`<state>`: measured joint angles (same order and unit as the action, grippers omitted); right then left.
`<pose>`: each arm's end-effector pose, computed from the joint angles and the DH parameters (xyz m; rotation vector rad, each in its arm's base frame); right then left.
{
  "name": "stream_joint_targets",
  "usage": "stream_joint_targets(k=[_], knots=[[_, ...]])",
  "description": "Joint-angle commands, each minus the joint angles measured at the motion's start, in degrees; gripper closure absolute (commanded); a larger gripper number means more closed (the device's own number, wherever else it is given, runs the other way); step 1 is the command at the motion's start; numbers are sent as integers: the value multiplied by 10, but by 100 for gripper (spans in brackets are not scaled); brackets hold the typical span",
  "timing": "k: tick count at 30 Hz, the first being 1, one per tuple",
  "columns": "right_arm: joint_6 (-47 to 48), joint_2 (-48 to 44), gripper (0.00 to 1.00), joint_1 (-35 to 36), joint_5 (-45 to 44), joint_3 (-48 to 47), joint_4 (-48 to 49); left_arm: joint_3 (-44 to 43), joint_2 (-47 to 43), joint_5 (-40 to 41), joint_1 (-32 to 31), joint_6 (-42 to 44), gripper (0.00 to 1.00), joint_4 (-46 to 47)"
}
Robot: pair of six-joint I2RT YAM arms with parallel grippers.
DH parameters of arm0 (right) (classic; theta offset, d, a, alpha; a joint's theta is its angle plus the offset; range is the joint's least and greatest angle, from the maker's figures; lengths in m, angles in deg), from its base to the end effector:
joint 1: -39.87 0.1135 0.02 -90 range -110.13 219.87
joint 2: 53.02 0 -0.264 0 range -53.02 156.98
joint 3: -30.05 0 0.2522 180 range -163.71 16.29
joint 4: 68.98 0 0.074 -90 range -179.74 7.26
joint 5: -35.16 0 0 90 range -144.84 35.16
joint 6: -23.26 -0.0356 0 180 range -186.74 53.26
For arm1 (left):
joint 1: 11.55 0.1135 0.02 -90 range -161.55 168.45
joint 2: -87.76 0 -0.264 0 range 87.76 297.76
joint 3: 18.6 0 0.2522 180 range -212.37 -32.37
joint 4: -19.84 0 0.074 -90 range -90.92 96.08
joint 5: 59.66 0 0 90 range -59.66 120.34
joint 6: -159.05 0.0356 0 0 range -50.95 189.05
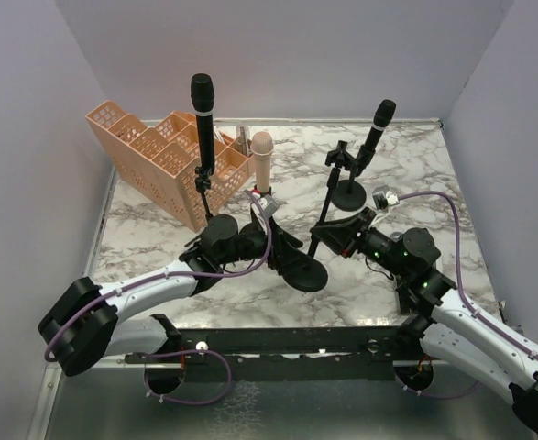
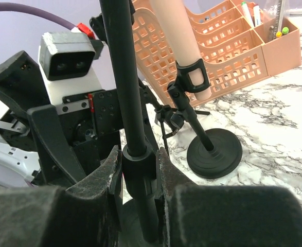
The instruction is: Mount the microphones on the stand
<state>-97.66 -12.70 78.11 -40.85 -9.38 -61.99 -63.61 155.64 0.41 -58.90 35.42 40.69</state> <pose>0.1351 0.1174 0.2919 -0.3127 1.5461 1.1448 0.1616 -0.2016 0.2564 0.6637 1.6997 -1.4667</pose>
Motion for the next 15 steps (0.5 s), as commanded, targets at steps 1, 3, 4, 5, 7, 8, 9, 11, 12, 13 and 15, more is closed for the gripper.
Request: stream_joint_targets(k=[1, 3, 4, 5, 7, 8, 9, 11, 12, 13, 15], knots=[[-29, -11, 99, -2, -8, -31, 59, -27, 29, -24, -8, 10, 24, 17], [-36, -8, 99, -2, -8, -34, 61, -38, 46, -25, -10, 9, 27, 18], [-40, -7, 99, -2, -8, -36, 62, -44, 54, -24, -11, 9, 29, 18], [-42, -5, 99, -1, -6, -37, 63, -49, 60, -23, -13, 9, 32, 20], [-49, -4, 99, -2, -4, -39, 66, -57, 69, -22, -14, 8, 41, 25], [-51, -3, 99, -2, -4, -39, 67, -60, 71, -22, -15, 8, 46, 27], [-51, -2, 99, -1, -4, -39, 66, -62, 73, -23, -16, 9, 52, 29], [-54, 2, 99, -2, -7, -39, 60, -63, 70, -23, -16, 12, 64, 32], [-60, 7, 99, -2, -10, -42, 53, -63, 69, -22, -16, 15, 69, 32], [-65, 15, 99, -1, -13, -56, 35, -62, 68, -21, -16, 17, 74, 32], [-74, 34, 96, -2, -31, -90, -38, -63, 66, -21, -16, 23, 91, 32]])
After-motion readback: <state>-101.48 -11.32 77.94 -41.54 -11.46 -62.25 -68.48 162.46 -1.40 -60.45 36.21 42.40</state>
